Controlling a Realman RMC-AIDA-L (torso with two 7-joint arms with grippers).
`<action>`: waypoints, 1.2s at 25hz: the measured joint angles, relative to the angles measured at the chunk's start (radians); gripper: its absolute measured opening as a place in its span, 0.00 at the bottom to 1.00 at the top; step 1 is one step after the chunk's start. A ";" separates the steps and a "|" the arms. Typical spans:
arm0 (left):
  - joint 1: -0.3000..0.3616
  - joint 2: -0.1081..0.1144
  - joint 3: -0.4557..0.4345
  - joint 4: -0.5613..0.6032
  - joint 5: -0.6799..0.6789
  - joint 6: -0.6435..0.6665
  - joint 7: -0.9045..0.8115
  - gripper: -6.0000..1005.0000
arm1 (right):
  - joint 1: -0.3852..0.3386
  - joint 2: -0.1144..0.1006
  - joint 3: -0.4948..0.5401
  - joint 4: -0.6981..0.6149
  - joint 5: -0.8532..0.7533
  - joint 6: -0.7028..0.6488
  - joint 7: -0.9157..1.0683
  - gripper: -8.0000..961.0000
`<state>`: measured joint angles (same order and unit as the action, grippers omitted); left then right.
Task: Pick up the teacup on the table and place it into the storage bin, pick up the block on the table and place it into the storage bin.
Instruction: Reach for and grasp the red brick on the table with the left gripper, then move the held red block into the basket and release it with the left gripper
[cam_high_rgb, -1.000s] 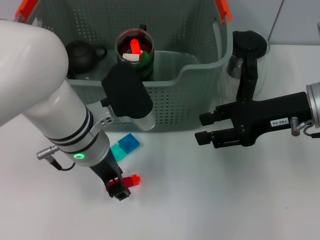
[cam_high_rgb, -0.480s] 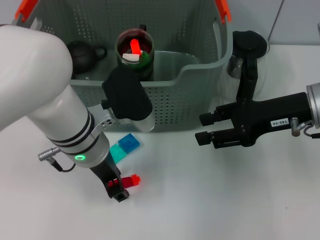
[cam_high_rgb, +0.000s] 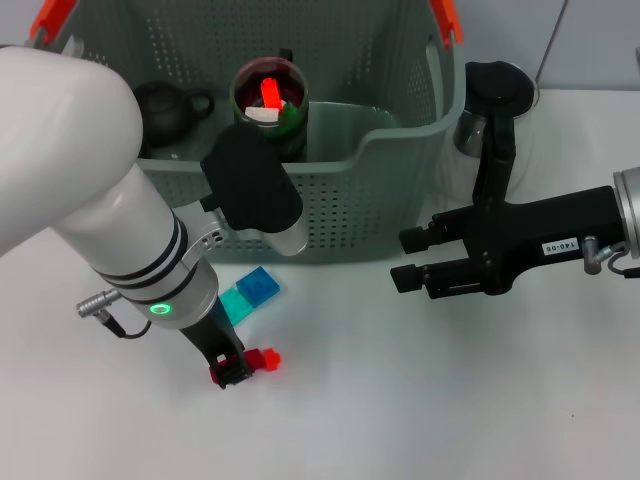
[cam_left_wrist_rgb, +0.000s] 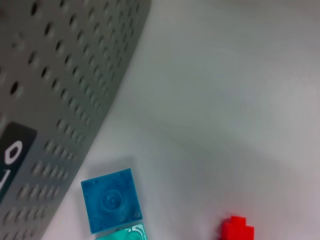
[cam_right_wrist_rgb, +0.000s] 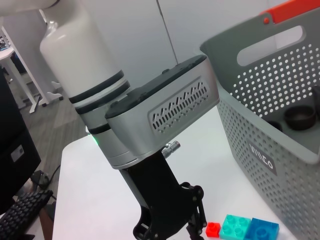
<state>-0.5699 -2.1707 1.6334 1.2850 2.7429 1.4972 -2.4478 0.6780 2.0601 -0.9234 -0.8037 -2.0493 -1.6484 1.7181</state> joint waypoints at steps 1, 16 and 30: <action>-0.001 0.000 0.000 0.000 0.001 0.001 0.000 0.40 | 0.001 0.000 0.000 0.000 0.000 0.000 0.000 0.64; -0.004 0.000 -0.056 0.066 -0.024 0.089 0.009 0.18 | 0.005 0.000 0.000 0.000 0.000 -0.003 0.000 0.64; -0.025 0.035 -0.930 0.357 -0.540 0.515 0.189 0.19 | 0.001 0.000 0.000 0.000 0.000 -0.003 0.000 0.64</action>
<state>-0.5947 -2.1362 0.7029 1.6420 2.2030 2.0117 -2.2591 0.6795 2.0602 -0.9235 -0.8041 -2.0492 -1.6514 1.7177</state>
